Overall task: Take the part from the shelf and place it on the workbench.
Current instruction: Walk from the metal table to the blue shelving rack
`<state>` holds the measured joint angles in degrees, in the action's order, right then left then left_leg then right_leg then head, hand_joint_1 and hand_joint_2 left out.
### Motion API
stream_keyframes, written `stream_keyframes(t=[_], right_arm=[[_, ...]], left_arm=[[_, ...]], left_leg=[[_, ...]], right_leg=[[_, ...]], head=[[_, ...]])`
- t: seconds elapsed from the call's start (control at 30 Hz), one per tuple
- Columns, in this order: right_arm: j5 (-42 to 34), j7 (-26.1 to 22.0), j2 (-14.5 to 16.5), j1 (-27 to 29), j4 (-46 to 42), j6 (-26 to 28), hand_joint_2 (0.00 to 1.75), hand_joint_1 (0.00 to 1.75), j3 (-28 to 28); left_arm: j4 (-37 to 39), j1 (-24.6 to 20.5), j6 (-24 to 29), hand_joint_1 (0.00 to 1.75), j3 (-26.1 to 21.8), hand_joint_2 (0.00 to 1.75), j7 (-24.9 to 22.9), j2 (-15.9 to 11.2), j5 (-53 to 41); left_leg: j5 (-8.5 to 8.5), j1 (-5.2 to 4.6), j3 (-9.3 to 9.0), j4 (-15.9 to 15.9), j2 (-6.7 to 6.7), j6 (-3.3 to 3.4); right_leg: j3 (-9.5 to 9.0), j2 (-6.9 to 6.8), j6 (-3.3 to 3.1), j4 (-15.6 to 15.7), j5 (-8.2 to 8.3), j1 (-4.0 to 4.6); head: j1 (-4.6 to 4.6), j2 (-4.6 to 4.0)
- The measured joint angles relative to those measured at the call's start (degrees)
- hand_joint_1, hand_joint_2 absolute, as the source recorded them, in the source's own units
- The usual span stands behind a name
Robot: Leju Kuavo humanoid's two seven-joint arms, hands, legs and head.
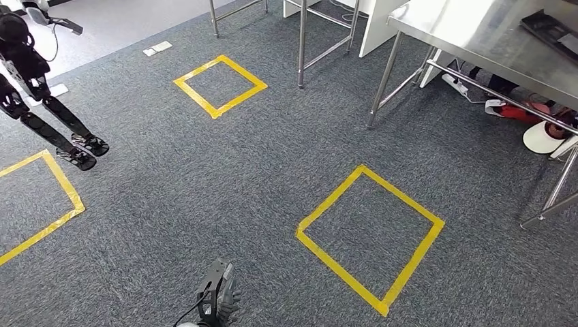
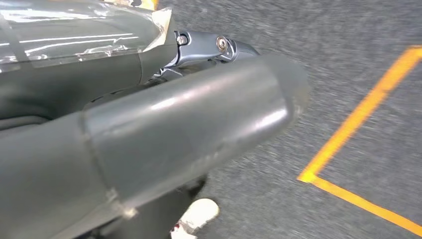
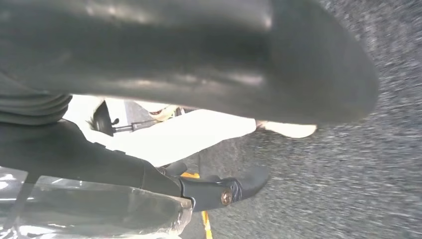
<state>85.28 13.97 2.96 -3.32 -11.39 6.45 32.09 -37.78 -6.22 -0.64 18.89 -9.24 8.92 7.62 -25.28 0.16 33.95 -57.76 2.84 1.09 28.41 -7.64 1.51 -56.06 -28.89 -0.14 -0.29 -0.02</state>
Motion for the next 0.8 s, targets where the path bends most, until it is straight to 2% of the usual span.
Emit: stream_keyframes(t=[0.03,0.1,0.13,0.17,0.2,0.23,0.27,0.3,0.33,0.37,0.4,0.43,0.47,0.5,0.53,0.57,0.6,0.63,0.67,0.7,0.73,0.77,0.8], right_arm=[[-0.2,-0.4,0.0,-0.1,0.0,0.0,0.0,0.0,0.0],[-1.1,-1.0,0.1,-0.2,0.0,-0.2,0.0,0.0,0.1],[-1.8,-1.2,0.1,-0.2,0.0,-0.7,0.0,0.0,0.3],[-2.5,-1.3,0.0,-0.2,0.0,-1.3,0.0,0.0,0.7],[-3.2,-1.3,-0.1,-0.2,0.0,-2.0,0.0,0.0,1.1],[-3.8,-1.3,-0.3,-0.2,0.0,-2.6,0.0,0.0,1.6],[-4.4,-1.2,-0.4,-0.3,0.0,-3.0,0.0,0.0,2.0],[-4.8,-1.1,-0.6,-0.3,0.0,-3.4,0.0,0.0,2.5],[-5.1,-0.8,-0.8,-0.3,0.0,-3.7,0.0,0.0,2.9],[-5.1,-0.4,-1.0,-0.3,0.0,-4.1,0.0,0.0,3.3],[-4.8,0.0,-1.1,-0.2,0.0,-4.4,0.0,0.0,3.5],[-4.4,0.3,-1.3,-0.2,0.0,-4.9,0.0,0.0,3.6],[-4.1,0.3,-1.4,-0.2,0.0,-5.3,0.0,0.0,3.7],[-3.9,0.3,-1.5,-0.2,0.0,-5.6,0.0,0.0,3.7],[-3.7,0.2,-1.6,-0.3,0.0,-5.9,0.0,0.0,3.7],[-3.5,0.1,-1.7,-0.3,0.0,-6.1,0.0,0.0,3.7],[-3.4,0.0,-1.7,-0.2,0.0,-6.4,0.0,0.0,3.7],[-3.2,-0.1,-1.8,-0.2,0.0,-6.7,0.0,0.0,3.7],[-2.9,-0.1,-1.8,0.0,0.0,-7.0,0.0,0.0,3.7],[-2.7,0.2,-1.9,0.1,0.0,-7.3,0.0,0.0,3.7],[-2.3,0.6,-1.9,0.1,0.0,-7.5,0.0,0.0,3.7],[-2.0,1.1,-1.9,0.1,0.0,-7.6,0.0,0.0,3.6],[-1.7,1.6,-1.9,0.0,0.0,-7.7,0.0,0.0,3.6]], left_arm=[[0.0,0.0,0.1,0.0,0.2,0.0,-0.6,0.0,-0.9],[0.3,-0.4,0.2,0.0,1.1,0.0,-1.6,-0.1,-4.0],[0.6,-0.7,0.2,0.0,1.9,0.0,-2.0,-0.2,-6.2],[0.9,-1.0,0.3,0.0,2.7,0.0,-2.4,-0.2,-8.3],[1.2,-1.1,0.3,0.0,3.6,0.0,-2.7,-0.3,-9.9],[1.5,-1.2,0.4,0.0,4.2,0.0,-3.0,-0.5,-11.1],[1.8,-1.2,0.5,0.0,4.6,0.0,-3.2,-0.6,-11.9],[2.0,-1.2,0.4,0.0,4.9,0.0,-3.4,-0.7,-12.8],[2.1,-1.2,0.3,0.0,5.0,0.0,-3.5,-0.8,-13.9],[2.3,-1.3,0.0,0.0,5.0,0.0,-3.6,-0.9,-15.2],[2.5,-1.4,-0.5,0.0,5.0,0.0,-3.5,-1.0,-16.4],[2.7,-1.5,-1.1,0.0,5.0,0.0,-3.2,-1.1,-17.4],[3.1,-1.6,-1.9,0.0,4.9,0.0,-2.9,-1.3,-18.3],[3.6,-1.8,-2.6,0.0,4.9,0.0,-2.5,-1.5,-18.8],[4.1,-1.9,-3.1,0.0,4.9,0.0,-2.1,-1.7,-19.3],[4.6,-2.0,-3.5,0.0,4.8,0.0,-1.7,-1.8,-19.7],[5.2,-2.3,-3.9,0.0,4.7,0.0,-1.4,-2.0,-20.2],[5.7,-2.7,-4.1,0.0,4.7,0.0,-1.2,-2.0,-20.7],[6.2,-3.1,-4.2,0.0,4.6,0.0,-1.0,-2.1,-21.3],[6.8,-3.4,-4.1,0.0,4.4,0.0,-0.9,-2.1,-21.8],[7.4,-3.5,-3.9,0.0,4.1,0.0,-1.1,-2.1,-22.2],[8.0,-3.5,-3.5,0.0,3.7,0.0,-1.5,-2.1,-22.4],[8.5,-3.5,-3.0,0.0,3.2,0.0,-1.9,-2.1,-22.6]], left_leg=[[0.24,-0.07,-0.01,0.3,-0.68,0.51],[0.92,0.11,0.02,0.9,-2.07,1.59],[1.15,0.19,0.17,1.0,-2.81,1.93],[1.28,0.22,0.34,1.0,-3.66,2.13],[1.34,0.19,0.44,1.0,-4.55,2.17],[1.39,0.16,0.48,1.0,-5.45,2.17],[1.43,0.14,0.47,1.0,-6.31,2.12],[1.47,0.15,0.43,0.9,-7.17,2.04],[1.52,0.18,0.44,0.8,-8.01,1.92],[1.57,0.08,0.54,0.7,-8.8,1.71],[1.65,0.0,0.72,0.5,-9.51,1.44],[1.76,-0.07,0.97,0.5,-10.13,1.12],[1.93,-0.1,1.21,0.5,-10.69,0.75],[2.11,-0.04,1.46,0.5,-11.17,0.41],[2.0,-0.04,1.71,0.3,-10.58,0.1],[1.35,-0.08,2.2,-0.6,-9.11,-0.21],[0.01,-0.09,3.17,-2.7,-7.2,-0.49],[-1.87,-0.04,4.56,-5.8,-5.11,-0.73],[-3.92,0.1,6.39,-9.8,-3.91,-0.98],[-5.53,0.31,8.13,-13.6,-3.41,-1.2],[-6.26,0.52,9.21,-16.0,-3.17,-1.39],[-5.95,0.74,9.23,-16.4,-2.97,-1.56],[-4.67,0.94,8.0,-14.4,-2.6,-1.68]], right_leg=[[0.07,0.5,0.32,-0.3,-0.29,-0.11],[1.64,3.68,0.57,-3.9,-2.39,-0.5],[3.39,5.66,0.51,-7.6,-4.15,-0.74],[5.42,6.8,0.47,-11.8,-5.9,-0.77],[7.15,7.24,0.6,-15.3,-7.06,-0.77],[8.17,7.41,0.9,-17.2,-7.38,-0.77],[7.99,7.52,1.36,-16.6,-6.61,-0.78],[6.73,7.74,1.88,-13.6,-4.99,-0.87],[4.83,8.75,2.36,-9.3,-3.0,-1.09],[3.16,10.18,2.54,-5.2,-1.34,-1.24],[2.02,11.29,2.39,-2.3,-0.22,-1.37],[1.47,12.14,2.01,-0.8,0.27,-1.36],[1.43,12.04,1.48,-0.6,0.34,-1.15],[1.34,11.32,0.96,-0.6,0.52,-1.18],[1.19,10.7,0.52,-0.5,0.71,-1.32],[1.11,10.0,0.06,-0.4,0.88,-1.51],[1.03,9.18,-0.51,-0.3,0.98,-1.66],[0.97,8.31,-0.95,-0.2,0.96,-1.59],[0.96,7.35,-1.32,-0.2,0.88,-1.41],[0.96,6.36,-1.57,-0.2,0.8,-1.25],[0.96,5.46,-1.6,-0.2,0.76,-1.19],[0.93,4.63,-1.62,-0.2,0.71,-1.18],[0.85,3.88,-1.57,-0.2,0.64,-1.2]], head=[[-0.01,0.0],[0.06,0.0],[0.15,0.0],[0.19,0.0],[0.22,0.0],[0.22,0.0],[0.23,0.0],[0.24,0.0],[0.26,0.0],[0.31,0.0],[0.32,0.0],[0.32,0.0],[0.33,0.0],[0.3,0.0],[0.28,0.0],[0.15,0.0],[-0.03,0.0],[-0.16,0.0],[-0.3,0.0],[-0.31,0.0],[-0.31,0.0],[-0.35,0.0],[-0.36,0.0]])
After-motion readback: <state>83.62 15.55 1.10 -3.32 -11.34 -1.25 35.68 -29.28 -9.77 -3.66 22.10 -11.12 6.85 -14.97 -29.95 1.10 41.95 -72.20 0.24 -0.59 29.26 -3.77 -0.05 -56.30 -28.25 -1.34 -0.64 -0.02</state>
